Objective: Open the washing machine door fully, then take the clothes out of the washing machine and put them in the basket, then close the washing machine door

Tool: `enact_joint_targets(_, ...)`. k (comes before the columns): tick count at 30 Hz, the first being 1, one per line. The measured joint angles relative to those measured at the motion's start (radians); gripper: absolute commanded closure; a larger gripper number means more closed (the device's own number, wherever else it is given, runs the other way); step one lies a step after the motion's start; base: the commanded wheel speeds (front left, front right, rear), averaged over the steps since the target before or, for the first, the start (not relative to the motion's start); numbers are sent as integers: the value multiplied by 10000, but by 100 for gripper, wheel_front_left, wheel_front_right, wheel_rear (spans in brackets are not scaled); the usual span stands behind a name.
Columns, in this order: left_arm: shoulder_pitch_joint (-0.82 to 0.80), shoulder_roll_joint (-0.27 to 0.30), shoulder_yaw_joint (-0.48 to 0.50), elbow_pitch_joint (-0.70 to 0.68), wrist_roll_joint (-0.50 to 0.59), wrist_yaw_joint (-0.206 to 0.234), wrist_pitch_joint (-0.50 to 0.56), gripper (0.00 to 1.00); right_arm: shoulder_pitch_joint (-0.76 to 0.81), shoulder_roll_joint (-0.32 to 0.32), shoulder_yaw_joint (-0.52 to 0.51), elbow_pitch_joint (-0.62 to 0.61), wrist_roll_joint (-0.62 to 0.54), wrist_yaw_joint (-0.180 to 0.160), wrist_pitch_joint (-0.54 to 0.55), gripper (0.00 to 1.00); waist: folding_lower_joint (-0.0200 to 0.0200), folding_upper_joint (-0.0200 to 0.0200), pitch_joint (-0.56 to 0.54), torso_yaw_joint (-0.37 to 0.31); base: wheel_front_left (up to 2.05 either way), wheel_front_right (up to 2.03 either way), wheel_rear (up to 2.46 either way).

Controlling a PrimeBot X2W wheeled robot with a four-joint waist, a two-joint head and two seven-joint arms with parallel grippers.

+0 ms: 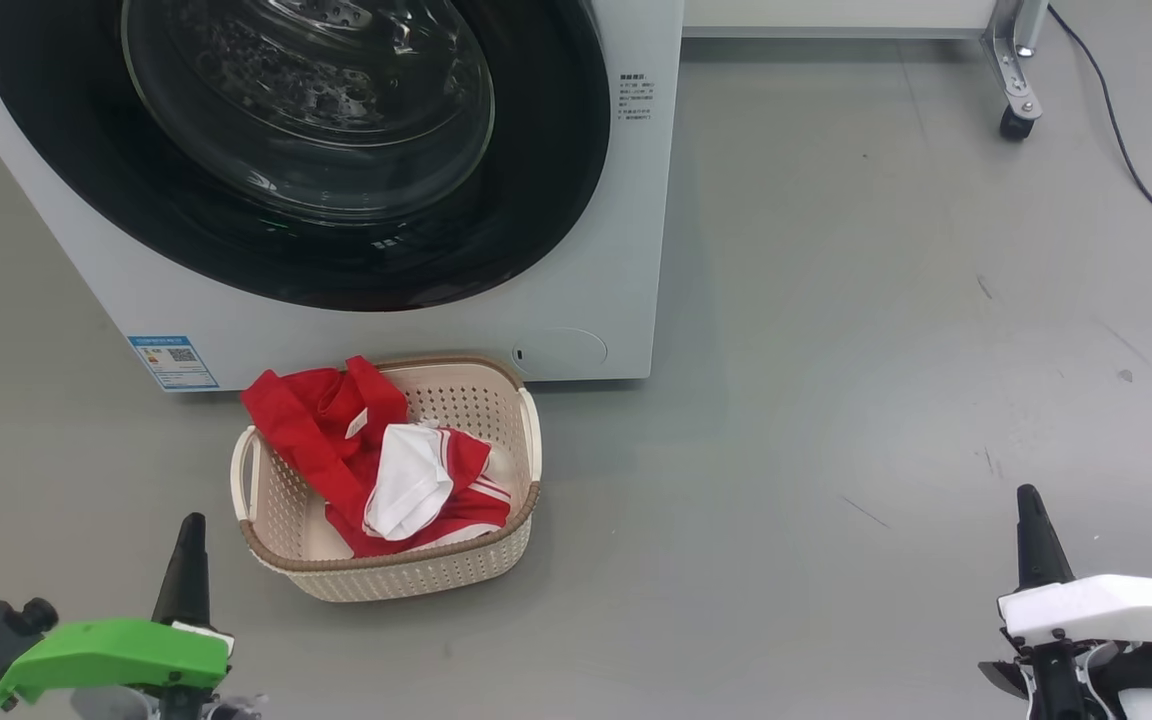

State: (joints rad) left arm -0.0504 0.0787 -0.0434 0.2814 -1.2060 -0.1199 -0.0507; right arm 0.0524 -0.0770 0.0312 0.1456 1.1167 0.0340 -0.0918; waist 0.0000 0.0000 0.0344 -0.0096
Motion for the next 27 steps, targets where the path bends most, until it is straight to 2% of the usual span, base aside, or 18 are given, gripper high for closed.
enact_joint_targets(27, -14, -100, 546, -50, -2648, -2, 872, 100, -537, -180, -353, 644, 3593, 470, 725, 100, 0, 0, -197, 64, 0, 0, 0)
